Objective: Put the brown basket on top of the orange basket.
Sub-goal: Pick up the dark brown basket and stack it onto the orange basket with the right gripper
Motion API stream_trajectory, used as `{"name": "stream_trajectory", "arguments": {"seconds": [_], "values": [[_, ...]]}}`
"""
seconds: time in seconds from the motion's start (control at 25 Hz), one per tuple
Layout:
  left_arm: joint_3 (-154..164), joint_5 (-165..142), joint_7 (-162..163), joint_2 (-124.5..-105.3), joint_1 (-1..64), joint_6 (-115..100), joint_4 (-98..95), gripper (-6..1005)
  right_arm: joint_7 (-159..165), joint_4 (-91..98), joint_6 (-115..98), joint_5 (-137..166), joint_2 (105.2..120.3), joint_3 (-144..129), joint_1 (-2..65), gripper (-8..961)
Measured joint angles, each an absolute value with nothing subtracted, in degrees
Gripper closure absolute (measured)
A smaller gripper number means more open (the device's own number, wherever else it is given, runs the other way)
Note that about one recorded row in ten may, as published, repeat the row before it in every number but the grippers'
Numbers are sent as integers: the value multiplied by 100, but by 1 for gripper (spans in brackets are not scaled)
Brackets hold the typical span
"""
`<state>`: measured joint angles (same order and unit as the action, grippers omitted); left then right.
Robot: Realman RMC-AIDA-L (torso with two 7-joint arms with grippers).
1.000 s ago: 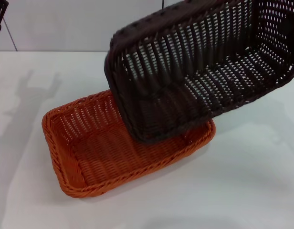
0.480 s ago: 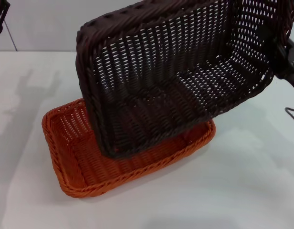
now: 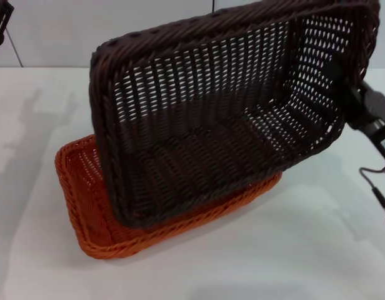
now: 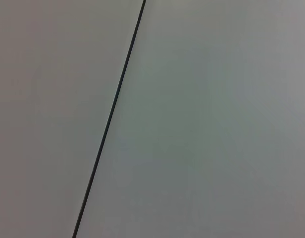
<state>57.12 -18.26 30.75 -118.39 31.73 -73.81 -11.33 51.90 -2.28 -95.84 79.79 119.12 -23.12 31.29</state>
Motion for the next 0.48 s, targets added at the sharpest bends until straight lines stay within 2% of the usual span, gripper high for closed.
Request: {"name": "stream_trajectory", "arguments": {"seconds": [0.48], "values": [[5775,-1848,3045,-11866,3081,-7412,-1102,165,4854,-553,-9474,8514,11941,-2320,2972,794]]}}
